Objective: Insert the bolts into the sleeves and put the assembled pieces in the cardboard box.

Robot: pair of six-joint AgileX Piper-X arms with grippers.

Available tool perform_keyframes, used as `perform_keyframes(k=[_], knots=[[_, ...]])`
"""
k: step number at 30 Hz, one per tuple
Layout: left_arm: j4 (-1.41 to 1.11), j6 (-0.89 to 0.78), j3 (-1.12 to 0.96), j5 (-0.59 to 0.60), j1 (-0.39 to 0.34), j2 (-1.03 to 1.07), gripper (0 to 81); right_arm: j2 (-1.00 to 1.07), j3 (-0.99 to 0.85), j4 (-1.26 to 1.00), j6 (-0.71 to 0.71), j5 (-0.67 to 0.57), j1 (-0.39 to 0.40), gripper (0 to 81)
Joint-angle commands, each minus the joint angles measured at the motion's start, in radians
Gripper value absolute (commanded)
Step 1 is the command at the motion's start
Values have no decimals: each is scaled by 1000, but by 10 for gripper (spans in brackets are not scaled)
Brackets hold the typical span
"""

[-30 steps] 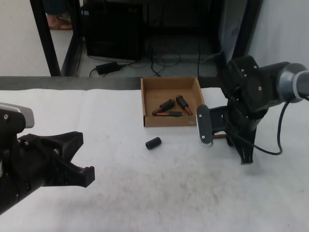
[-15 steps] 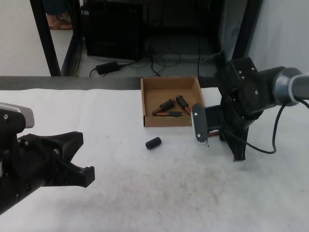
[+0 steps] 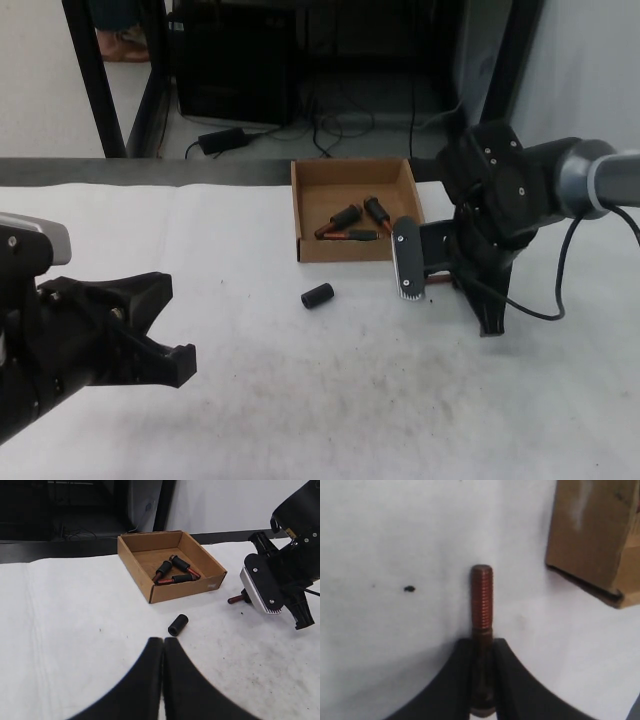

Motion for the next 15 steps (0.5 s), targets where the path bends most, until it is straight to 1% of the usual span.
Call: perform_keyframes(k=[1,7,10,11,13,15], knots=[[-11,0,0,1,3,-3,6,-37,13,114,102,-24,21,3],[-11,0,0,1,3,-3,6,-223,11,289,483,-178,98,3],[-11,0,0,1,3,-3,6,-307,11,327,692,-243,140,3],[-11,0,0,1,3,-3,6,-328,11,334,792,-261,154,3],[-11,0,0,1,3,-3,6,-354,11,343,1040,-296,174,3],[-12,0,0,1,3,-3,6,-365,11,354,1273,-383,180,3]])
